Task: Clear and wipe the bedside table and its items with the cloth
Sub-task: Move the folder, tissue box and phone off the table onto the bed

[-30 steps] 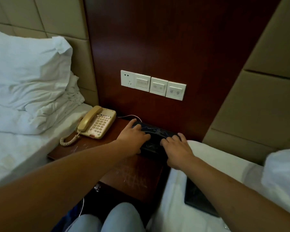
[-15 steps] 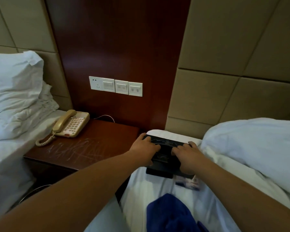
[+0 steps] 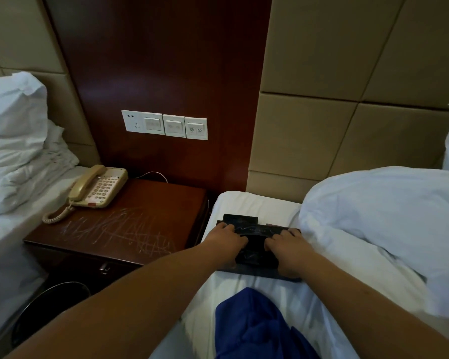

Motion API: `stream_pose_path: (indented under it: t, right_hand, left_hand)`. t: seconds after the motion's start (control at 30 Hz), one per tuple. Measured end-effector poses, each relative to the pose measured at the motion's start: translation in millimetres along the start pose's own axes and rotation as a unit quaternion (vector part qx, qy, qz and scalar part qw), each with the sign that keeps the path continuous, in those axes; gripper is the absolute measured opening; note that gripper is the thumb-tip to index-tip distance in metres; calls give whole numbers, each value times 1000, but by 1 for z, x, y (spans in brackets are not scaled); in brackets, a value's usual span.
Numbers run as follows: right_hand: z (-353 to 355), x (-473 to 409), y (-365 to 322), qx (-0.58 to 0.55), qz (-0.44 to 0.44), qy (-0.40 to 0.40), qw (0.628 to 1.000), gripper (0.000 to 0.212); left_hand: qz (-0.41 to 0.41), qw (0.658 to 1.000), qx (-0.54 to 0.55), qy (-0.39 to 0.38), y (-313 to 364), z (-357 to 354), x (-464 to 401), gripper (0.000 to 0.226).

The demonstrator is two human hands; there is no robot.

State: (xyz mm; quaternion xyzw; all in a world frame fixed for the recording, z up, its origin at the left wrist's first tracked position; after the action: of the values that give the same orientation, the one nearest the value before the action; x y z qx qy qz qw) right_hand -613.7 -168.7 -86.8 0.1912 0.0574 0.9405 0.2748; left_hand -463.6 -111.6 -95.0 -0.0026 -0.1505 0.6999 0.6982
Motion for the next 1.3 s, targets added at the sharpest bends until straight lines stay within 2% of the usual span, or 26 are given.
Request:
stream_pose_path:
  t: [0.13,0.27,0.63,0.83,0.93,1.17,1.3]
  right_hand:
    - [7,1,-1,-14,-5,-15,1000,45]
    - [27,0,-5,-39,-14,6,999,47]
    - [103,-45,-83,-61,56,65,994,55]
    - [137,-106,-145,-58,111,72,989,54]
    - [143,-145,-180,-51,138,51,988,53]
    - [147,-238,-261,-42,195,12,980,53]
    - [151,-298,-295,-62,215,14,975,53]
  left_hand:
    - [-2,1000,16,-3,-4,7,4,48]
    - [15,1000,21,12,-27,21,15,46]
    - [127,990,64,19,-151,23,93,51]
    - [200,976,87,-12,-242,-26,138,57]
    - [249,959,131,-31,-288,-61,161,69]
    - [326,926,178,-71,-378,-149,203,62]
    - [346,917,182,-74,-432,-195,202,79]
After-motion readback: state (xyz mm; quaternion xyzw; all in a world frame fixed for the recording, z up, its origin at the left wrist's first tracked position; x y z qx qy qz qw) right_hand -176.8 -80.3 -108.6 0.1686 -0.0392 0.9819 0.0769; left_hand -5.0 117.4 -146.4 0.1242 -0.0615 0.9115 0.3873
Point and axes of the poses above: each hand's wrist, its own x-axis away from the middle knuckle, its own z-axis out of the back of the hand, y = z × x, the point moved 5 cm from there along -x, towards the middle knuckle, and after that the axes turned 7 degrees about z, right-handed, at the moved point
